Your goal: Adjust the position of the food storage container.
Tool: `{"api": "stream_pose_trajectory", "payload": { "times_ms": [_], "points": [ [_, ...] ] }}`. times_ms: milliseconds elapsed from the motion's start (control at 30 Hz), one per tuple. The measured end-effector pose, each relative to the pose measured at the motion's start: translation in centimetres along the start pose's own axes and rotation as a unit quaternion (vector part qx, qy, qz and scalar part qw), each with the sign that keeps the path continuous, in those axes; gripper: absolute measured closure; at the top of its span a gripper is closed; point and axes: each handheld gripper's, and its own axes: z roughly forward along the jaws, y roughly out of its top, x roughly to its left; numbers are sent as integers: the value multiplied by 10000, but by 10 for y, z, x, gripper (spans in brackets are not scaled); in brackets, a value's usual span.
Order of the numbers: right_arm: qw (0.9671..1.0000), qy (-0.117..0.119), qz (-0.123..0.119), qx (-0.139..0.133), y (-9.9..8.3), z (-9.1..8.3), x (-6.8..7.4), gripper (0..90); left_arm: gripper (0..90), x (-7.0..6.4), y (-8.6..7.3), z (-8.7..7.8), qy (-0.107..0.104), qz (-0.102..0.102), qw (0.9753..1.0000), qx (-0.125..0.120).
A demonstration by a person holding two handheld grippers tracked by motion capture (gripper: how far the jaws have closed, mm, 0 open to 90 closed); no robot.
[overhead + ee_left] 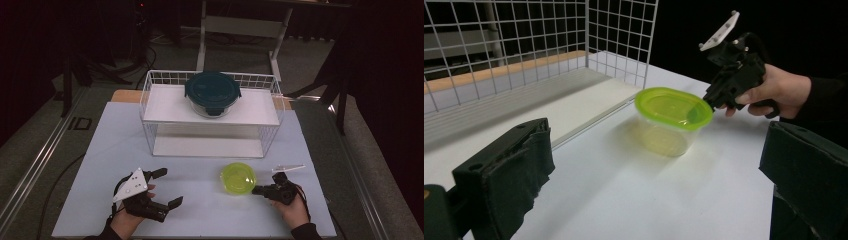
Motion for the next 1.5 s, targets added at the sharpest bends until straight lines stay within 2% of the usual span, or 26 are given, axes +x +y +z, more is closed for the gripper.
{"api": "stream_pose_trajectory", "payload": {
  "times_ms": [267,433,700,767,933,1000,1233,1500],
  "points": [
    [9998,102,-163,62,11,15,11,900,4,2,0,-1,15,-9,10000,-10],
    [9996,204,-152,76,18,23,14,900,4,2,0,-1,9,-2,10000,3],
    [9992,269,-284,104,27,36,24,900,4,1,0,-1,7,3,10000,-6],
    [9992,314,-246,98,29,38,25,900,4,1,0,-1,9,2,10000,0],
    [9986,356,-362,138,34,45,31,900,4,2,0,-1,5,-6,10000,-10],
    [9984,410,-351,141,35,47,32,900,4,2,0,-1,6,-6,10000,-6],
    [9991,300,-280,45,40,44,26,900,4,2,-1,-1,4,-7,10000,8],
    [9990,307,-272,162,44,55,30,900,4,2,-1,-2,12,-2,10000,5]
  ]
}}
